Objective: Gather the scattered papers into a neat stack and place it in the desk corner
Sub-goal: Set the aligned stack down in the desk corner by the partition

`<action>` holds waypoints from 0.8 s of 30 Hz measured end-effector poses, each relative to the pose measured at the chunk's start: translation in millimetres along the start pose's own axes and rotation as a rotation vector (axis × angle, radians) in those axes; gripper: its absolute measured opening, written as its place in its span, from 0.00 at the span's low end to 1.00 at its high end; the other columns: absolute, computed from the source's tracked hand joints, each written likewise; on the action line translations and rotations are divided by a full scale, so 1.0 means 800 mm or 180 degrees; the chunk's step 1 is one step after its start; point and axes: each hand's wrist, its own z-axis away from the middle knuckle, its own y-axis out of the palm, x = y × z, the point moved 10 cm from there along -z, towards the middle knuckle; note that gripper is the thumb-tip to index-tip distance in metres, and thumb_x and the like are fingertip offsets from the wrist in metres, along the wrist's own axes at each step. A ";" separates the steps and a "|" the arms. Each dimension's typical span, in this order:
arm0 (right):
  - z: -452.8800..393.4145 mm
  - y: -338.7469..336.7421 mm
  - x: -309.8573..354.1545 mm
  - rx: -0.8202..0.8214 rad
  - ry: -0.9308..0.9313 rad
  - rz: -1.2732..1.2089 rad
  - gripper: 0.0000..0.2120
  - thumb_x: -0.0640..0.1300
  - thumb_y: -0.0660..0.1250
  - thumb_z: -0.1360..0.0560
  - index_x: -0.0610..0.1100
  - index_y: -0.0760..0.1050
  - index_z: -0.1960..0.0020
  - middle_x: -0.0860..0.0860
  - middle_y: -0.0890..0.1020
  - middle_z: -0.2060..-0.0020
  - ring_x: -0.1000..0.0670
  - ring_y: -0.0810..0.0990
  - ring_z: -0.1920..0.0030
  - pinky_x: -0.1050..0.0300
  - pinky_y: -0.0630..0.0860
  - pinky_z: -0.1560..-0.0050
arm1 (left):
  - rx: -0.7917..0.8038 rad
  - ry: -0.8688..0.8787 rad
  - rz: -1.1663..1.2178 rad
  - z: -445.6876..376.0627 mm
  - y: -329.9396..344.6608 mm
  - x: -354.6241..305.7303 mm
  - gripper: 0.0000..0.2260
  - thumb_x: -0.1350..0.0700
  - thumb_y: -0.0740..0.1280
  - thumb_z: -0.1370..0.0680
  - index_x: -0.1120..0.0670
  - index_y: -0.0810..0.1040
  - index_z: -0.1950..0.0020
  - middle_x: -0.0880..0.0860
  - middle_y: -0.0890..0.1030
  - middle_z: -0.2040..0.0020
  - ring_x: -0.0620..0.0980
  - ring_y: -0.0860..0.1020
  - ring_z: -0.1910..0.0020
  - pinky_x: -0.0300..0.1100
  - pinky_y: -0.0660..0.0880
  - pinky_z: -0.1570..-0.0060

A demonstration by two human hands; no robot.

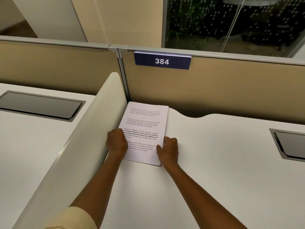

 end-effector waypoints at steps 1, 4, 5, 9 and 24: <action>0.000 0.001 0.000 0.0012 -0.0018 0.0114 0.17 0.44 0.68 0.25 0.42 0.74 0.37 0.45 0.72 0.40 0.45 0.75 0.40 0.53 0.75 0.42 | 0.0010 -0.0004 0.0008 0.000 0.000 -0.001 0.09 0.69 0.60 0.27 0.64 0.78 0.52 0.63 0.82 0.50 0.65 0.79 0.49 0.53 0.77 0.55; -0.001 0.001 0.000 0.0038 -0.0143 0.0279 0.20 0.48 0.68 0.24 0.41 0.71 0.35 0.45 0.70 0.38 0.45 0.73 0.37 0.53 0.74 0.39 | 0.0075 -0.0006 0.0084 -0.001 0.001 0.002 0.08 0.68 0.61 0.27 0.64 0.78 0.52 0.63 0.82 0.50 0.65 0.80 0.49 0.52 0.77 0.55; 0.000 0.001 0.000 0.0071 -0.0205 0.0239 0.24 0.49 0.68 0.24 0.41 0.69 0.33 0.45 0.69 0.36 0.45 0.72 0.35 0.54 0.73 0.37 | 0.0088 0.0012 0.0141 -0.002 0.000 0.004 0.07 0.67 0.62 0.26 0.64 0.78 0.51 0.63 0.82 0.50 0.64 0.80 0.49 0.52 0.77 0.55; 0.013 0.011 -0.003 0.0423 -0.0546 0.0051 0.44 0.58 0.72 0.29 0.45 0.55 0.22 0.47 0.64 0.29 0.48 0.64 0.29 0.55 0.67 0.31 | 0.0179 0.0139 0.0392 0.007 0.001 0.012 0.11 0.57 0.68 0.24 0.61 0.77 0.45 0.61 0.82 0.46 0.63 0.79 0.45 0.51 0.77 0.50; 0.050 0.019 -0.015 0.0367 -0.0913 0.0518 0.55 0.62 0.74 0.36 0.47 0.45 0.21 0.52 0.65 0.28 0.46 0.60 0.29 0.51 0.60 0.30 | 0.0627 0.0329 0.0894 0.054 0.000 0.039 0.42 0.49 0.81 0.37 0.58 0.66 0.28 0.58 0.77 0.34 0.59 0.74 0.35 0.47 0.72 0.39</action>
